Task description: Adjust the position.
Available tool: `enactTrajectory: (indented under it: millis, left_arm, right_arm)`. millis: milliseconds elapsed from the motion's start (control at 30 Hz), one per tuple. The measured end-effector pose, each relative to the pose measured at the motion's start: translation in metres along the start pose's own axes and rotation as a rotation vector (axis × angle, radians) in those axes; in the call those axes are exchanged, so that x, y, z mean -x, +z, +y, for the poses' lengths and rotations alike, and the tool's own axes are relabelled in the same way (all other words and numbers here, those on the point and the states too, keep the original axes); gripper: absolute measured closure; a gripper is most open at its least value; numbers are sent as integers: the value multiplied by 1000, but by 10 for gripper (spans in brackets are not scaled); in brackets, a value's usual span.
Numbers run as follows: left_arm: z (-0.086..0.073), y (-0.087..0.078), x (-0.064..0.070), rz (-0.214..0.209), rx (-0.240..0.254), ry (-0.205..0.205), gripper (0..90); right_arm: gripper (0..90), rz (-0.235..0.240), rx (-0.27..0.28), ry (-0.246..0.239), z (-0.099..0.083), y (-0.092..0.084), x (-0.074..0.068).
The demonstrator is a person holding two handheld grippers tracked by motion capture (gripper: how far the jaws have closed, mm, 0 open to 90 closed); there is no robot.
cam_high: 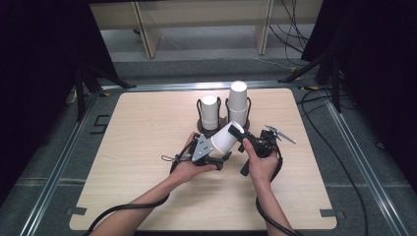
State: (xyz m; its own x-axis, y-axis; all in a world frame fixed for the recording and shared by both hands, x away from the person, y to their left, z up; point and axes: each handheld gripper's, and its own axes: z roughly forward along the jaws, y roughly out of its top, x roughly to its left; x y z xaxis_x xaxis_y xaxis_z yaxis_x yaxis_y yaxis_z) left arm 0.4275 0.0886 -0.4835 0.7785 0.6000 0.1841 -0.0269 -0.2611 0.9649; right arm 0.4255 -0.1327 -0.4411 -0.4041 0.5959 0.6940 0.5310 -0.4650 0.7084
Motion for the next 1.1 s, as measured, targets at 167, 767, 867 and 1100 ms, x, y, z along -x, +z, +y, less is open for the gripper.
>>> enactTrajectory:
  millis: [167, 767, 867, 1100]
  left_arm:
    - [0, 1, 0, 3, 5, -3, 98]
    - [5, -3, 1, -20, -3, 12, 234]
    - [7, -4, 1, -33, -1, 9, 252]
    - [10, -7, 1, -59, -2, -8, 288]
  right_arm:
    - [359, 1, -1, 20, -1, 1, -1]
    - [321, 26, 16, -12, 0, -1, 5]
    - [308, 24, 14, -22, 1, -2, 5]
    - [295, 15, 24, -31, 3, -2, 3]
